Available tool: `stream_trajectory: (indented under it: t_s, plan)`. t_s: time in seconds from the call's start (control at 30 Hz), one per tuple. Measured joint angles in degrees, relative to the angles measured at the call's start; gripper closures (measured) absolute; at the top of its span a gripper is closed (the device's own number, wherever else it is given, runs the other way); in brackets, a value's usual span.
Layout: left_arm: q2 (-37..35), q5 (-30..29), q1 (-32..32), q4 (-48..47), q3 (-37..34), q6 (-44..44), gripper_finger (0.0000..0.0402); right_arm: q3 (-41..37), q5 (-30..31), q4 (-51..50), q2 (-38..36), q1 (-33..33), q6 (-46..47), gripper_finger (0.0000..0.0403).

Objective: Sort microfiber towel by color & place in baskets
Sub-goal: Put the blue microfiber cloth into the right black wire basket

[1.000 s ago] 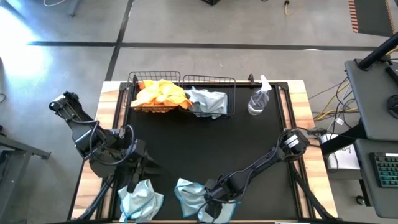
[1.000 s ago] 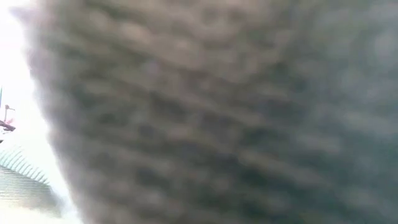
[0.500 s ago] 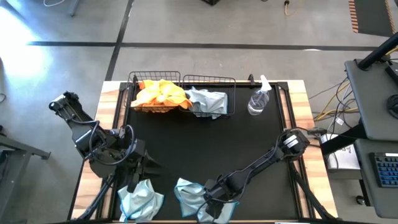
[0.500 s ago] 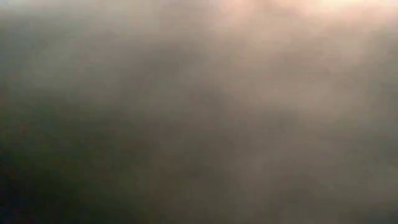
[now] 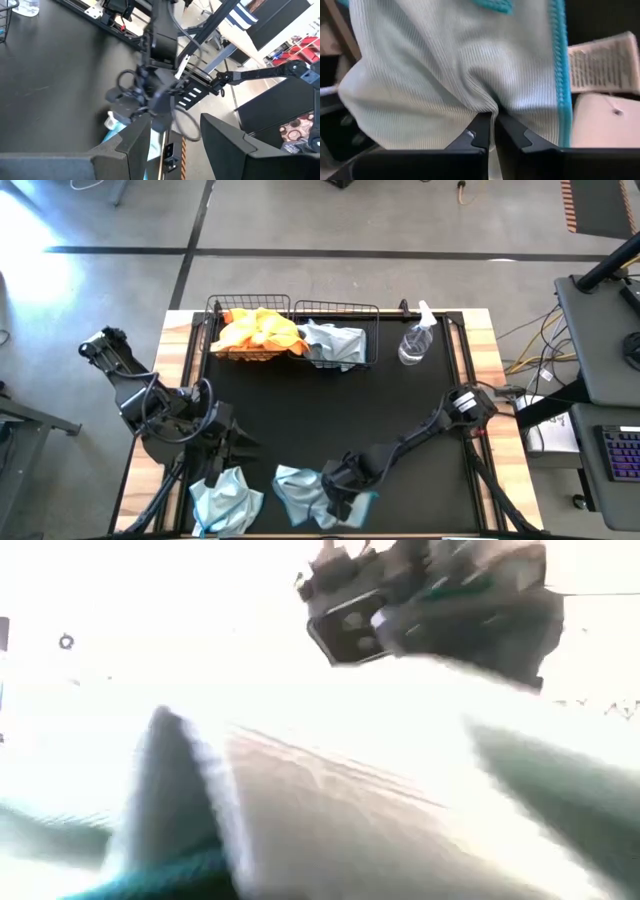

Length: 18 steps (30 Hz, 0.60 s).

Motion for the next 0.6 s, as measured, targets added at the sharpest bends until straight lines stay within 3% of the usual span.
stream_trajectory:
  t_s: [0.27, 0.6]
  plan:
    - [-0.24, -0.43, 0.00, 0.08, 2.12, 1.39, 0.0244, -0.06, 8.52, -4.44, -8.53, -4.97, -6.99, 0.0393]
    - [-0.01, -4.35, 0.01, -0.10, 8.06, 10.04, 0.0244, 0.04, 26.08, -9.02, -22.39, -10.04, -13.25, 0.0393]
